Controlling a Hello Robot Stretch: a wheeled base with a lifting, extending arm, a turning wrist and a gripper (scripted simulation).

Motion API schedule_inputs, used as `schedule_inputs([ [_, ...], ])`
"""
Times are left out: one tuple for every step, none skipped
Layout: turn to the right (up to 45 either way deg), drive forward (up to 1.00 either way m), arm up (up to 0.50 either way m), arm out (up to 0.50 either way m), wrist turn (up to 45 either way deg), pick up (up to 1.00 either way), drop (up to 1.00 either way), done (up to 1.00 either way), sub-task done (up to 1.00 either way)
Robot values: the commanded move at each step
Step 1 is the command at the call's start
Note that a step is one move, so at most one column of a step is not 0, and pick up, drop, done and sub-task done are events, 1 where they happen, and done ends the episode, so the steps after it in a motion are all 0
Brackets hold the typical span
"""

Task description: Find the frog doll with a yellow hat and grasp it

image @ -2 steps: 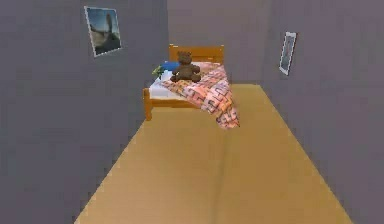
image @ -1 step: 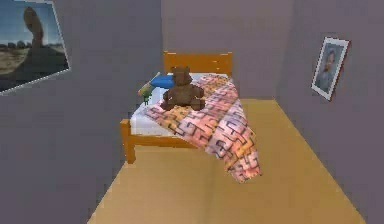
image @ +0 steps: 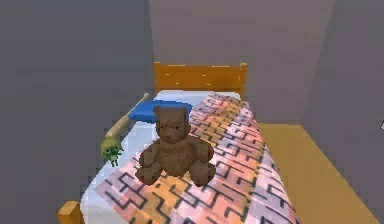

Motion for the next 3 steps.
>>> schedule_inputs([
  [0.0,0.25,0.00,0.00,0.0,0.00,0.00,0.00,0.00],
  [-45.0,0.00,0.00,0.00,0.0,0.00,0.00,0.00,0.00],
  [-45.0,0.00,0.00,0.00,0.0,0.00,0.00,0.00,0.00],
])
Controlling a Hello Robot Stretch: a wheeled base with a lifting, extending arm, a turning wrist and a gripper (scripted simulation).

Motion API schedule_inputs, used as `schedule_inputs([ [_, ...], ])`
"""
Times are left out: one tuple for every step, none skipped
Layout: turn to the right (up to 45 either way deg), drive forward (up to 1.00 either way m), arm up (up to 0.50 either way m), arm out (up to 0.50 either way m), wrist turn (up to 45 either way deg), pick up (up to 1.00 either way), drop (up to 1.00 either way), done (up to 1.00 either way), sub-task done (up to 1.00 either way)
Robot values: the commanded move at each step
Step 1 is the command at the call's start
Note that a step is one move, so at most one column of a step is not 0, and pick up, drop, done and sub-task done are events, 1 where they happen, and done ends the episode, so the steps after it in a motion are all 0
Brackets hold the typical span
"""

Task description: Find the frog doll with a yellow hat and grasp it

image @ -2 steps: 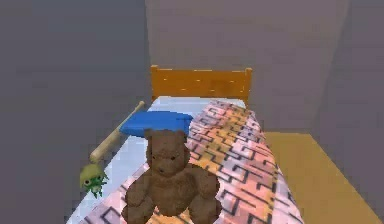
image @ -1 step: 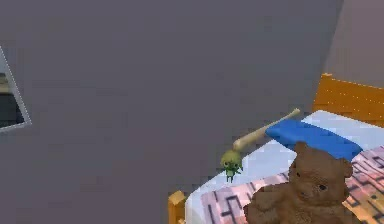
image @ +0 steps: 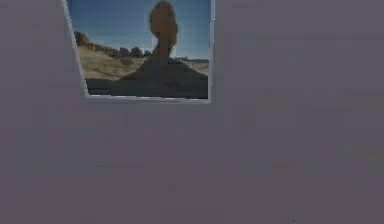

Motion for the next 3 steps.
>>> schedule_inputs([
  [-27.0,0.00,0.00,0.00,0.0,0.00,0.00,0.00,0.00],
  [45.0,0.00,0.00,0.00,0.0,0.00,0.00,0.00,0.00],
  [45.0,0.00,0.00,0.00,0.0,0.00,0.00,0.00,0.00],
])
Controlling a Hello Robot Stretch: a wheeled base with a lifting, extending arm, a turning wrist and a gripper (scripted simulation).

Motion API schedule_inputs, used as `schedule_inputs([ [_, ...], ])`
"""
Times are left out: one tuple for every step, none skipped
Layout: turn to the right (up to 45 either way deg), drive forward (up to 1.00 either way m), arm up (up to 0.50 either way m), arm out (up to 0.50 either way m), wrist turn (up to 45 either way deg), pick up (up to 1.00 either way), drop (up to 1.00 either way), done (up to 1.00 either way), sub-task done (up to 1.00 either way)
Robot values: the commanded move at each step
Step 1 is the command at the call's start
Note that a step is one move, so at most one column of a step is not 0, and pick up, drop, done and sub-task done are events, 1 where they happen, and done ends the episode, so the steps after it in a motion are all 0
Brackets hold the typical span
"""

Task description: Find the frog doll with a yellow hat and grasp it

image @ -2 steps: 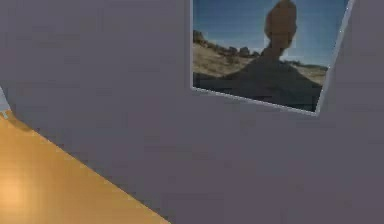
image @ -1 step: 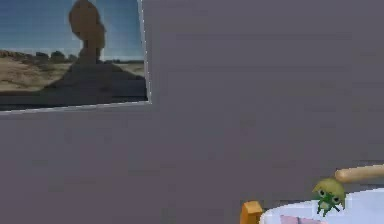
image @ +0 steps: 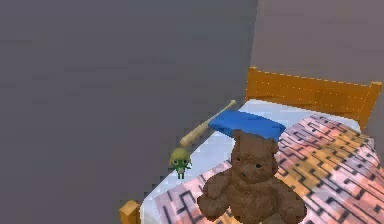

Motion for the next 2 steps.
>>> schedule_inputs([
  [12.0,0.00,0.00,0.00,0.0,0.00,0.00,0.00,0.00],
  [0.0,0.15,0.00,0.00,0.0,0.00,0.00,0.00,0.00],
])
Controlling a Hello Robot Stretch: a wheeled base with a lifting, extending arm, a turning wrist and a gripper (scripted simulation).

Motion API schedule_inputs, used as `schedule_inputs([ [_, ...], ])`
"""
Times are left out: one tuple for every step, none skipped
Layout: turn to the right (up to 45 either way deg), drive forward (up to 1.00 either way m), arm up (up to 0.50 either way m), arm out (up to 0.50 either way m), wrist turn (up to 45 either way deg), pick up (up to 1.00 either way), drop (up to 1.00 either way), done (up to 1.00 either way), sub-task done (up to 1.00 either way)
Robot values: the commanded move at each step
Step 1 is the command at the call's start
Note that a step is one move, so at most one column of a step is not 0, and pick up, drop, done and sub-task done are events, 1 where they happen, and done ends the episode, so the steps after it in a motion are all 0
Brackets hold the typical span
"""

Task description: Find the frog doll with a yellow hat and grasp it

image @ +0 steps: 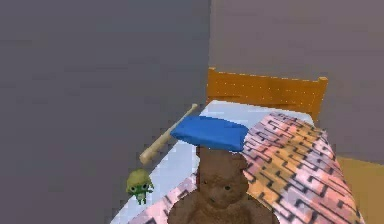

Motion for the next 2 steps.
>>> schedule_inputs([
  [-45.0,0.00,0.00,0.00,0.0,0.00,0.00,0.00,0.00],
  [-45.0,0.00,0.00,0.00,0.0,0.00,0.00,0.00,0.00],
])
